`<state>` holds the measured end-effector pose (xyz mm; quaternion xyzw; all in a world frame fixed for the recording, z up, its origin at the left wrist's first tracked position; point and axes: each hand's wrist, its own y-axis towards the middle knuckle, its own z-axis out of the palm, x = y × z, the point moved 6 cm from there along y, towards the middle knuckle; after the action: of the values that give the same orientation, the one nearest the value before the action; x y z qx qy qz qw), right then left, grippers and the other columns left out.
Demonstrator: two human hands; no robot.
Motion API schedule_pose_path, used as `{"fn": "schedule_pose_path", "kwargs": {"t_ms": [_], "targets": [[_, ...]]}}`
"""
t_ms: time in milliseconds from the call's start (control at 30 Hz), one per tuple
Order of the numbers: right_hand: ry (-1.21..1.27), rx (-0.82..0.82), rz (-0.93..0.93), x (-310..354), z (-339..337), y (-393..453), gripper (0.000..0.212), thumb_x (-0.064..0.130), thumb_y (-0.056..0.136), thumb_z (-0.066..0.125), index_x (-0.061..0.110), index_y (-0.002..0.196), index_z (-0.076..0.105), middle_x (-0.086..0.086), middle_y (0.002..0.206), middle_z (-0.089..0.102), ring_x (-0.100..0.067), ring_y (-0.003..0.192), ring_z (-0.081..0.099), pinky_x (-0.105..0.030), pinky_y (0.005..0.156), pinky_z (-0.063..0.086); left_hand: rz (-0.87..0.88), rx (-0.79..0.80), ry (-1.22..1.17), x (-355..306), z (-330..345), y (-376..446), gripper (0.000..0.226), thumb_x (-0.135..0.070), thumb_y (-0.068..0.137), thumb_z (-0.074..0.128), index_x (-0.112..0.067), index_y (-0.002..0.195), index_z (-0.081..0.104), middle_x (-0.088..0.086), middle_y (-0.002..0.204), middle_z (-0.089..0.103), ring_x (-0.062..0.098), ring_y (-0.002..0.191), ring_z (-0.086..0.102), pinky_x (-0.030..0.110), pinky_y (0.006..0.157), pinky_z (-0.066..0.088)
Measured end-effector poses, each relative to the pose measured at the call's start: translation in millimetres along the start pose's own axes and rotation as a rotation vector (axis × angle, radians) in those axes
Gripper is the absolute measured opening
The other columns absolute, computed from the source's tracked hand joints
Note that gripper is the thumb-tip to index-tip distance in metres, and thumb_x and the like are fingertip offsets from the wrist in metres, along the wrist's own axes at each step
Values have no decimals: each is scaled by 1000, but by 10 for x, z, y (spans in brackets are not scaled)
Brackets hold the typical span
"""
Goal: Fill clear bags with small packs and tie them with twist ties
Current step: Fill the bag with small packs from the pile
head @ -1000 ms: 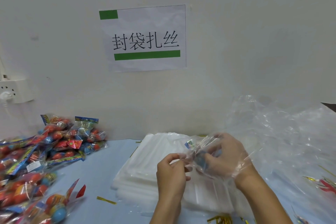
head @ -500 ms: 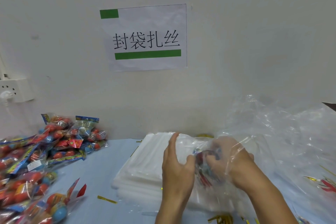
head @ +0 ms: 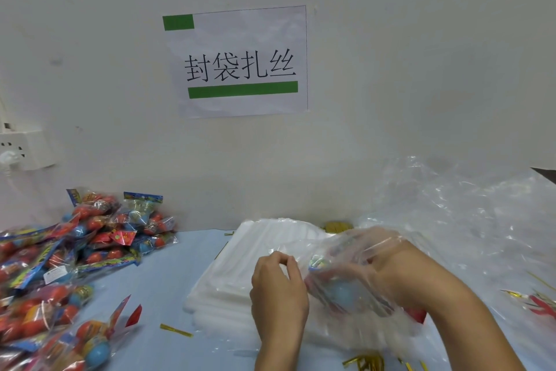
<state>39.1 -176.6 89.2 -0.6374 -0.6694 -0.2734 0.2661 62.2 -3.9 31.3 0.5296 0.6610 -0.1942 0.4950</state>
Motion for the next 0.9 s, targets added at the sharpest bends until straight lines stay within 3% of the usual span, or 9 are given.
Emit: {"fn": "schedule_pose_path", "kwargs": {"t_ms": [67, 167, 267, 400, 467, 567, 700, 767, 900], "targets": [[-44, -92, -93, 22, -84, 31, 12, 22, 88, 72, 14, 84, 80, -10, 85, 76, -27, 73, 70, -38, 68, 59, 4, -16, 41, -19, -26, -3, 19, -27, 101, 46, -26, 85, 56, -9, 98, 57, 12, 83, 48, 25, 73, 33], [-82, -324, -108, -8, -224, 37, 24, 13, 97, 60, 4, 80, 75, -17, 72, 70, -28, 61, 63, -34, 62, 53, -23, 39, -41, -34, 6, 9, 24, -22, 98, 46, -17, 77, 57, -4, 86, 64, 19, 81, 64, 34, 72, 48], [-38, -499, -99, -36, -317, 1, 25, 16, 95, 63, 10, 71, 69, -12, 68, 68, -27, 63, 66, -33, 59, 54, -93, 174, -85, -48, 72, -30, 25, -18, 90, 47, -11, 66, 52, 2, 71, 62, 29, 72, 70, 43, 64, 55], [-44, -367, -25, -104, -241, 29, 28, 20, 89, 72, 0, 68, 73, -23, 77, 71, -43, 78, 69, -44, 62, 56, 6, 241, 183, -126, 67, -82, 2, -28, 89, 55, -28, 91, 55, -5, 103, 48, 18, 87, 58, 32, 67, 46], [-31, -315, 5, -109, -213, 9, 29, 23, 86, 77, 11, 60, 73, -19, 73, 72, -40, 76, 71, -48, 68, 59, 109, 130, 279, -193, -8, -76, 21, -31, 88, 59, -36, 105, 48, -6, 119, 31, 17, 110, 41, 23, 76, 38], [-49, -300, -7, -41, -203, -21, 32, 30, 85, 77, 15, 58, 71, -20, 71, 69, -34, 66, 66, -50, 66, 58, 403, -16, -8, -524, -231, -93, 16, -29, 84, 61, -36, 97, 54, -13, 123, 37, 8, 121, 33, 18, 92, 34], [-169, -207, -27, 84, -191, -55, 21, 25, 85, 74, 23, 65, 70, -5, 74, 70, -26, 73, 69, -39, 68, 58, 564, 488, -217, -800, -102, -215, 28, -63, 76, 65, -49, 100, 64, -31, 115, 56, -6, 121, 43, 4, 90, 33], [-250, -97, -52, 152, -185, -79, 15, 14, 89, 64, 19, 78, 73, -1, 78, 69, -23, 78, 68, -34, 70, 55, 578, 492, -260, -867, -92, -252, 11, -48, 78, 75, -48, 88, 69, -29, 108, 62, -4, 114, 51, 5, 86, 35], [-266, 23, -62, 281, -256, -225, 24, 17, 100, 48, 17, 98, 72, -1, 101, 70, -22, 96, 65, -37, 86, 55, 497, 297, -460, -838, -190, -150, 20, -17, 84, 77, -35, 76, 75, -22, 92, 72, 1, 97, 65, 18, 79, 48]]}}
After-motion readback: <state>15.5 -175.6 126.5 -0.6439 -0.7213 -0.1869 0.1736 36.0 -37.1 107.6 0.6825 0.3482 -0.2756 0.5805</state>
